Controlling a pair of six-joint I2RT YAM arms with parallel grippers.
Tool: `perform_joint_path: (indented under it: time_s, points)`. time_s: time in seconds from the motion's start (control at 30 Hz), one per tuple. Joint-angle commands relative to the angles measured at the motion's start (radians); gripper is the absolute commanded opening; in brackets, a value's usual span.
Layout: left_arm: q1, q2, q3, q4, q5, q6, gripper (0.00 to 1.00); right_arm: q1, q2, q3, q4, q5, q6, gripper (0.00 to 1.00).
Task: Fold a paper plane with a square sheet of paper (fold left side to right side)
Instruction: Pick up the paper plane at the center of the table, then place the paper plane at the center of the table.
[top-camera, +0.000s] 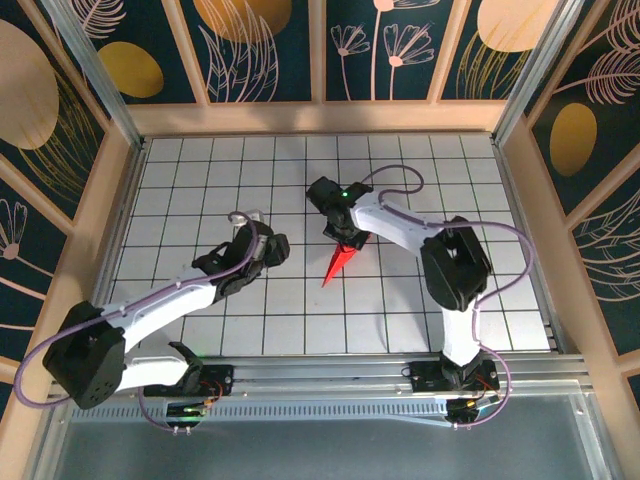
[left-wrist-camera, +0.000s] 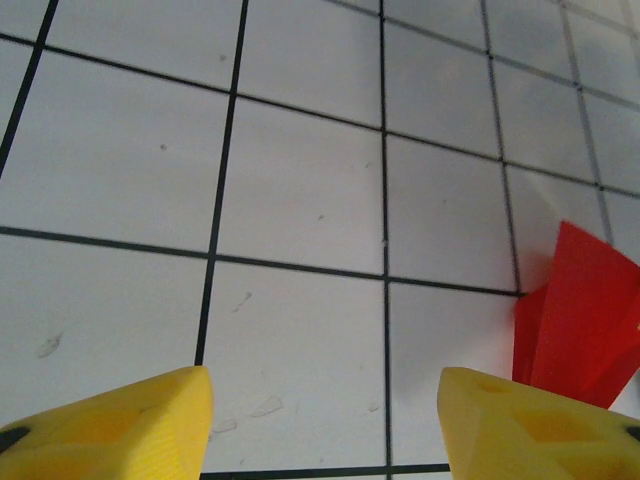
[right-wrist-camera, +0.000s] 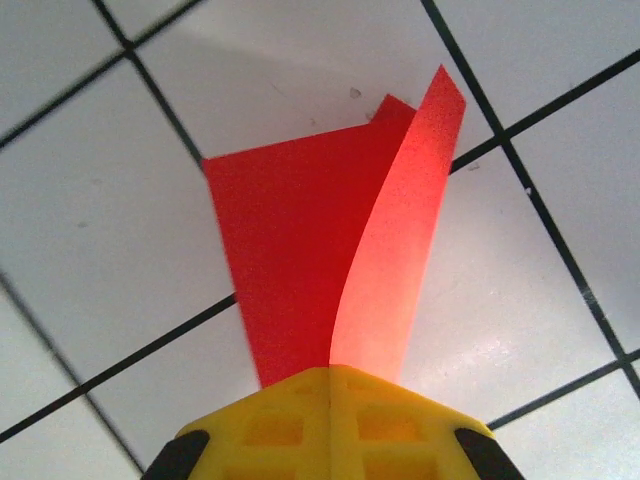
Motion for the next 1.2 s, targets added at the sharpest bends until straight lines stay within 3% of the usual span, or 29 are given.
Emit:
perform_joint_path:
  time_s: [0.0, 0.13, 0.23, 0.33, 0.53, 0.63, 0.8, 1.0, 1.17]
  points:
    - [0.047, -0.077, -0.03, 0.036, 0.082, -0.019, 0.63, 0.01, -0.15, -0.067, 0.087, 0.07, -0.099, 0.0]
    - [0.111, -0.156, -0.066, 0.084, 0.19, -0.049, 0.66, -0.006, -0.374, -0.303, 0.415, 0.014, -0.319, 0.0]
    - [0.156, -0.195, -0.083, 0.108, 0.266, -0.079, 0.67, -0.081, -0.54, -0.51, 0.707, -0.238, -0.441, 0.0]
    - [0.187, -0.214, -0.096, 0.133, 0.333, -0.102, 0.67, -0.19, -0.65, -0.667, 0.923, -0.479, -0.449, 0.0]
    - [0.198, -0.215, -0.117, 0.2, 0.408, -0.169, 0.67, -0.283, -0.66, -0.793, 1.139, -0.823, -0.463, 0.0]
    - [0.199, -0.214, -0.122, 0.209, 0.411, -0.189, 0.66, -0.279, -0.606, -0.827, 1.223, -0.903, -0.426, 0.0]
    - [0.198, -0.212, -0.13, 0.213, 0.411, -0.216, 0.66, -0.255, -0.484, -0.906, 1.512, -0.999, -0.3, 0.0]
    - [0.198, -0.19, -0.14, 0.2, 0.401, -0.214, 0.63, -0.264, -0.308, -0.951, 1.596, -0.98, -0.314, 0.0]
    - [0.198, -0.136, -0.136, 0.207, 0.449, -0.19, 0.59, -0.298, -0.252, -0.978, 1.594, -0.958, -0.33, 0.0]
